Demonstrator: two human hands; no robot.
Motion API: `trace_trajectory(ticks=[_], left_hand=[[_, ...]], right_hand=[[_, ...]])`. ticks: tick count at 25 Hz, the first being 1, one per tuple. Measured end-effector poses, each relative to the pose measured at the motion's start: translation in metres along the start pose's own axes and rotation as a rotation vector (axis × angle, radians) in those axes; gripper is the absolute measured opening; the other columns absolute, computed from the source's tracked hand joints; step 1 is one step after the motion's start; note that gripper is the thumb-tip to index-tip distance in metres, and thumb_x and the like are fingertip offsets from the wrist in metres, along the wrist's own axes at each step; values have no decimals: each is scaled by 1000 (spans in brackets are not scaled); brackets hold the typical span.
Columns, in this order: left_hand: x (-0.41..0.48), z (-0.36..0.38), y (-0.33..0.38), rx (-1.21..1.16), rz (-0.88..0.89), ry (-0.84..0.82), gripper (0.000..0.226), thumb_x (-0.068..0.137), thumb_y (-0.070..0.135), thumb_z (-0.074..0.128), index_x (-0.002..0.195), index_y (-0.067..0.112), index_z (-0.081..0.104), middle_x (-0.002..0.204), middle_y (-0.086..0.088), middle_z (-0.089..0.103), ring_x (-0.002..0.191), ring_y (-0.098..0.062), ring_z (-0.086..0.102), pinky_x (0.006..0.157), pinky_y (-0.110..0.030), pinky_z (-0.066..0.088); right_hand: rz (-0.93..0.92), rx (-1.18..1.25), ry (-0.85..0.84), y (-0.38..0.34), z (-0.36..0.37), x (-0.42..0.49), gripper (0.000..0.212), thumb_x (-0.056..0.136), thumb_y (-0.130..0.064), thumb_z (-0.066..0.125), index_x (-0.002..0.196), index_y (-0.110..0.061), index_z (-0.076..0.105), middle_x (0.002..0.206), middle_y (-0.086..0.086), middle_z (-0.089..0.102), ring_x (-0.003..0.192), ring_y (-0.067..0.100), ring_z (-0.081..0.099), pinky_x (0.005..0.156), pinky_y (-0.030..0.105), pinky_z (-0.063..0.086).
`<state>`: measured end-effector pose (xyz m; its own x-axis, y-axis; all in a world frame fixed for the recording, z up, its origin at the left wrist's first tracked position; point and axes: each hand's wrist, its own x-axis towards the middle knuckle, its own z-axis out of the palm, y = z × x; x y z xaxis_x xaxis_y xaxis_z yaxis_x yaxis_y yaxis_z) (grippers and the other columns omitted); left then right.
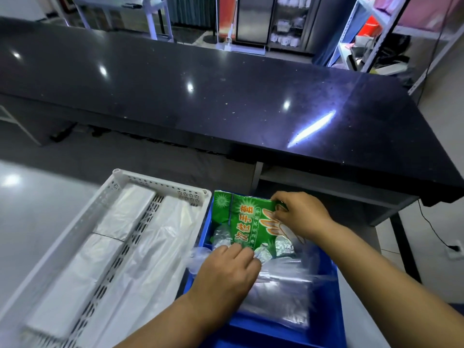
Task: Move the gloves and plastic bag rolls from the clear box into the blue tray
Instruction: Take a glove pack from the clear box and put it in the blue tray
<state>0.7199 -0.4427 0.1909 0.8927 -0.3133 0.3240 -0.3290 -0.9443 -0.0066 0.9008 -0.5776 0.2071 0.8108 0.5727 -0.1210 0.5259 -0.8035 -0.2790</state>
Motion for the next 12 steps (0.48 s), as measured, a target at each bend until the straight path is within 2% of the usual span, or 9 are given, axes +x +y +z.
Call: trace_trajectory(ticks=[2,5,9,10,12], left_hand=[[7,0,1,9,3,-10,9,67,12,62,66,19,57,64,2,54,57,-18,48,49,-28,35],[23,2,1,22,23,-29,8,63,11,59,64,19,57,62,1,56,56,-18,50,48,-27,36],[61,3,-9,44,-36,-136,20,46,14,75,59,18,60,60,1,59,56,-18,55,46,-24,36],[70,3,-11,57,-86,-164,21,46,15,76,62,17,64,63,0,61,61,-19,57,49,-25,39],[81,12,-15,41,-196,-256,18,66,15,68,84,14,67,85,-6,65,86,-26,57,65,-31,42]], right_hand=[[12,56,24,3,2,0,26,79,-32,66,105,-32,61,104,0,69,93,25,62,67,28,39],[-6,137,28,6,-1,-3,29,81,-26,66,109,-26,63,106,4,65,96,25,60,77,30,46],[-14,387,192,18,-18,-16,22,85,-10,62,104,-18,69,102,3,66,92,20,63,86,34,51],[6,448,218,22,-21,-23,20,86,-8,60,99,-18,70,97,1,67,88,19,64,83,34,52],[39,496,274,27,-22,-39,18,86,-7,60,92,-19,72,88,-4,68,79,16,64,76,31,51]])
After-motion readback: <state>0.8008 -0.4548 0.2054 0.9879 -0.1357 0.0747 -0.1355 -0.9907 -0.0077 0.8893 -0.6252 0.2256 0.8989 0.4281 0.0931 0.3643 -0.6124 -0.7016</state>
